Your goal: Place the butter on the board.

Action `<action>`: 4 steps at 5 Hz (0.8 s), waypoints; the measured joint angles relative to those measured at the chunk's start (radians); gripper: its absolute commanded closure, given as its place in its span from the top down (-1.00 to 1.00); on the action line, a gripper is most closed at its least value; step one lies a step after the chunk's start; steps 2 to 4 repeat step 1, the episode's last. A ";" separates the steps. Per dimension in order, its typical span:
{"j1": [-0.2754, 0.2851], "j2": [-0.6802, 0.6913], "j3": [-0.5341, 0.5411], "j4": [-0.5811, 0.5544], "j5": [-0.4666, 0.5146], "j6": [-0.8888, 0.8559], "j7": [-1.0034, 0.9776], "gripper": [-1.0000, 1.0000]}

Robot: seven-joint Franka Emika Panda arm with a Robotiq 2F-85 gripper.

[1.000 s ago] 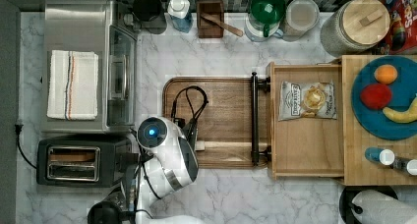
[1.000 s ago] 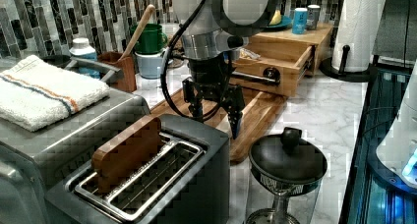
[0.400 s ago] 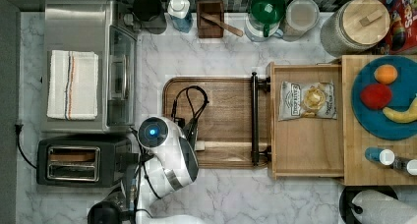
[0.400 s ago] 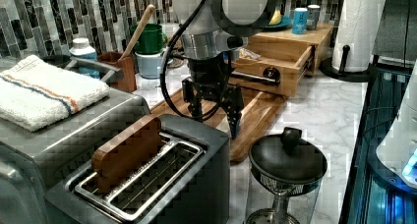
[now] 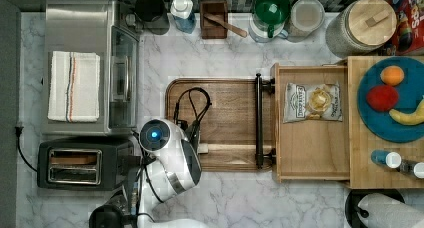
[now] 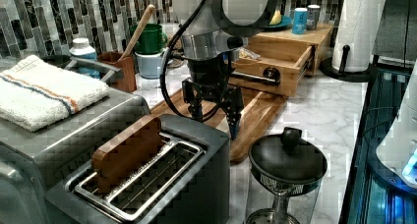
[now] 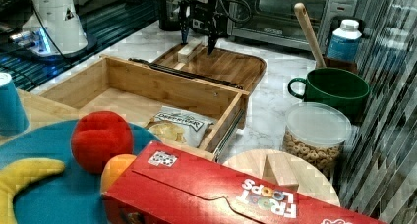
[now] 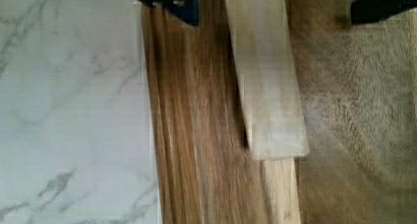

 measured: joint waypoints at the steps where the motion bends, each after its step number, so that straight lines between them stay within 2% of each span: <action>1: -0.001 0.000 -0.001 0.000 0.000 0.000 0.000 1.00; 4: -0.001 0.000 -0.001 0.000 0.000 0.000 0.000 1.00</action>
